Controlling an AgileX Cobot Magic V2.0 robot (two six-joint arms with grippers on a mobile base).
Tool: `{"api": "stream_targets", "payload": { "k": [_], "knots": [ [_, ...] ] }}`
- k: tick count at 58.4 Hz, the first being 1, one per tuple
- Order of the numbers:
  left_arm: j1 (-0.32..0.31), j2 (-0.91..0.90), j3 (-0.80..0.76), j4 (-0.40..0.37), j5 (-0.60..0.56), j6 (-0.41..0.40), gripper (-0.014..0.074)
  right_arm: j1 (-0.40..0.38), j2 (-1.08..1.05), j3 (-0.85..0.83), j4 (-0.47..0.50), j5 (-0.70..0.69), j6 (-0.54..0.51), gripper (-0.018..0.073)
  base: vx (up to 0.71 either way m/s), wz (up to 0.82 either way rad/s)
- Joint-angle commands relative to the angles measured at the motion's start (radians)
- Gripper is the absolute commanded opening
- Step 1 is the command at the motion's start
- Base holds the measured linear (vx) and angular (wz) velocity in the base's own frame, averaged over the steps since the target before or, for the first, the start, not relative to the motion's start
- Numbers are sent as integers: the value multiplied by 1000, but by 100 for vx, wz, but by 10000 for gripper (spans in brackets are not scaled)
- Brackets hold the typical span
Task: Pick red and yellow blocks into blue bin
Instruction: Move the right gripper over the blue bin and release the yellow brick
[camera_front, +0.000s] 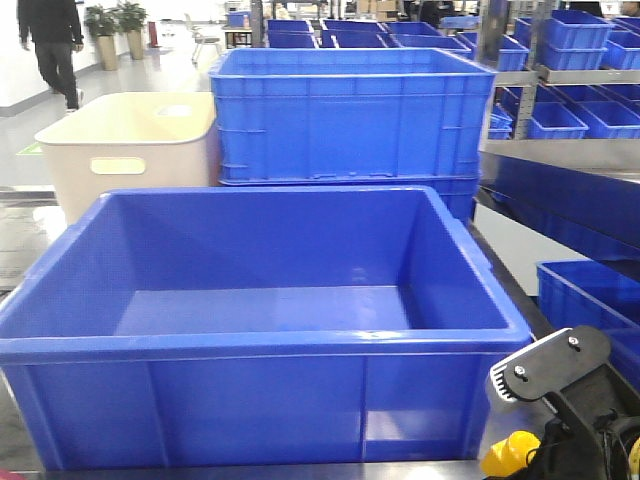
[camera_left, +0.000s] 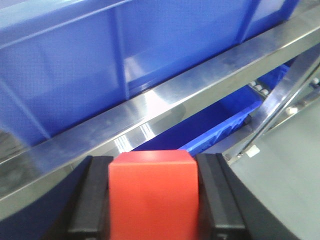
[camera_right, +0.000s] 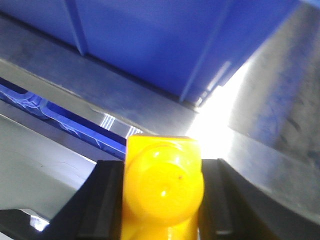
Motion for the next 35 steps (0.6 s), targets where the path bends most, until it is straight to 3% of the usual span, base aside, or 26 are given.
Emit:
{"api": "stream_targets", "payload": {
  "k": [1,35],
  "knots": [
    [-2,-6,-25,-23,-60,-4,234,1,-23,-28,-17,-58,-9,225,3,15],
    [-2,-6,-25,-23,-60,-4,234,1,-23,-28,-17,-60,-9,225,1,4]
  ]
}}
